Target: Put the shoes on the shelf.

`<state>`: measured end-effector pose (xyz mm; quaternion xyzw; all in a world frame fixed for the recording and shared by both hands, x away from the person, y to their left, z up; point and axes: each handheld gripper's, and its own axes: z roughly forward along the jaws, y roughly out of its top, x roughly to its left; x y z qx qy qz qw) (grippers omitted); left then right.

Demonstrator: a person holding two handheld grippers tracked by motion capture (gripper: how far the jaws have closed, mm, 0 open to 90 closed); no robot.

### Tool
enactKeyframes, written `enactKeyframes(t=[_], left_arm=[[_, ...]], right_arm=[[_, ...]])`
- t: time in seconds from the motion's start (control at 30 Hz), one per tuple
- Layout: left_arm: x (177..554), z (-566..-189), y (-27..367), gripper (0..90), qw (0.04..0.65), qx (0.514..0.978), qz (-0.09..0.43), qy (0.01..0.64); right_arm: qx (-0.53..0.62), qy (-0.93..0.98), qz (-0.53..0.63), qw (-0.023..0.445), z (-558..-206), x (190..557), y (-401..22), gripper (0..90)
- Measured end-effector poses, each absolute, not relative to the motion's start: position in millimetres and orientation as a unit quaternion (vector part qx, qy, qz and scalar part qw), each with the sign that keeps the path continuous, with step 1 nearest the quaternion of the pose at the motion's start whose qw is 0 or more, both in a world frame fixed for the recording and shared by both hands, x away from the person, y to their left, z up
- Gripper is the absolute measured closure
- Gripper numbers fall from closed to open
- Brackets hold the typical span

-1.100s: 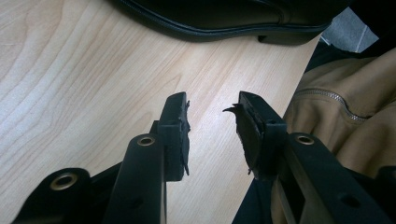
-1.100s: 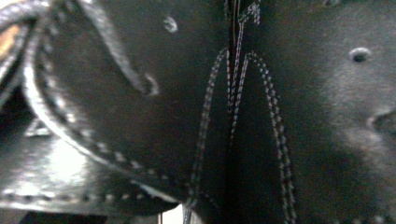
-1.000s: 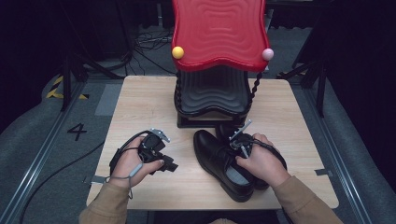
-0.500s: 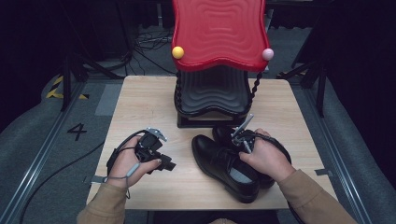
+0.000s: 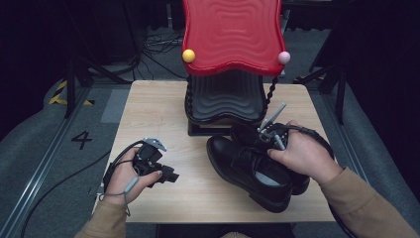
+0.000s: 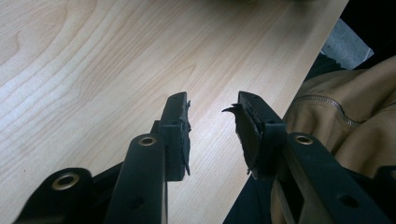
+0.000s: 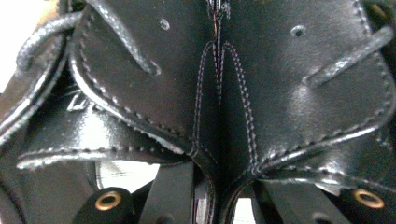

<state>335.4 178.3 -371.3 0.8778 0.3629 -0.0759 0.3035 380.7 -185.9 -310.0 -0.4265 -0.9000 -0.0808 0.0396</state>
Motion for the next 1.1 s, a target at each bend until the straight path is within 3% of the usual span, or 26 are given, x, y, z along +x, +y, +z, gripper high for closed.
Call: enactKeyframes(t=[0.37, 1.1], left_arm=[[329.9, -369.7, 187.5, 64.7, 0.308, 0.872, -0.068, 0.374], [333.3, -367.3, 196.1, 64.7, 0.319, 0.866, -0.068, 0.379]], right_arm=[[-0.426, -0.899, -0.086, 0.046, -256.4, 373.3, -196.0, 80.6], [-0.425, -0.896, -0.127, 0.007, -139.5, 359.4, -207.4, 80.5]])
